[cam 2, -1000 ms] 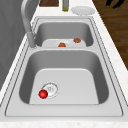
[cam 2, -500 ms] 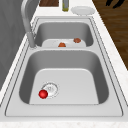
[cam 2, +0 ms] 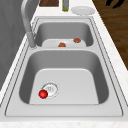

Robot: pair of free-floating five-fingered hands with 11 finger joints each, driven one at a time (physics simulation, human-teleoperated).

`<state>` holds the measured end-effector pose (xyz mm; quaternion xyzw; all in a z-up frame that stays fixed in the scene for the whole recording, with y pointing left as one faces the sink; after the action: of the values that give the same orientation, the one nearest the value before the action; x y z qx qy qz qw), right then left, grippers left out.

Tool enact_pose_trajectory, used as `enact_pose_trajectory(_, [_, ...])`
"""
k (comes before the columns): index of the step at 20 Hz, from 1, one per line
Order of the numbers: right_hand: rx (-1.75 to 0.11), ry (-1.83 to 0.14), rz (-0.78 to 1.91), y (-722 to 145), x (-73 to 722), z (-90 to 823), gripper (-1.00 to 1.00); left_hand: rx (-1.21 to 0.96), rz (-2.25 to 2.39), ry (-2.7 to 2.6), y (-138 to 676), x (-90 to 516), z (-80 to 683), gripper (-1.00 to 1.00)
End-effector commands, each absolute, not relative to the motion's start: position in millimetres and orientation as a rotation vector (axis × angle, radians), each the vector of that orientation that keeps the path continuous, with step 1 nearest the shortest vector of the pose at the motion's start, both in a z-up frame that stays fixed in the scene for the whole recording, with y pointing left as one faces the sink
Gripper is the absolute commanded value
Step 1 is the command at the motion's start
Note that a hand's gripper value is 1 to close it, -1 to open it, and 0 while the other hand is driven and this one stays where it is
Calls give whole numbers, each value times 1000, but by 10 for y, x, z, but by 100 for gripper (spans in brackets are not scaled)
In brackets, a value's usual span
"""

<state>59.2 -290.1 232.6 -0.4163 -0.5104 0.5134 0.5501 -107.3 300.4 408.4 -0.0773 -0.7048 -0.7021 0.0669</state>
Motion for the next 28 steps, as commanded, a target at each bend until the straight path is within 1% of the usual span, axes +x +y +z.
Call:
enact_pose_trajectory(1, [-985, -1208, 1215, -2901, 592, 2326, 0, -183, -2086, -2047, 3002, -950, 3827, -100])
enact_pose_trajectory(5, [-985, -1208, 1215, -2901, 592, 2326, 0, -112, -2054, -2076, 3035, -746, 3539, -100])
enact_pose_trajectory(19, [-985, -1208, 1215, -2901, 592, 2326, 0, -134, -2086, -2070, 2917, 156, 2544, -100])
enact_pose_trajectory(23, [-985, -1208, 1215, -2901, 592, 2326, 0, -124, -2092, -2049, 2815, 336, 2263, -100])
enact_pose_trajectory(28, [-985, -1208, 1215, -2901, 592, 2326, 0, -132, -2116, -2027, 2674, 518, 2086, -100])
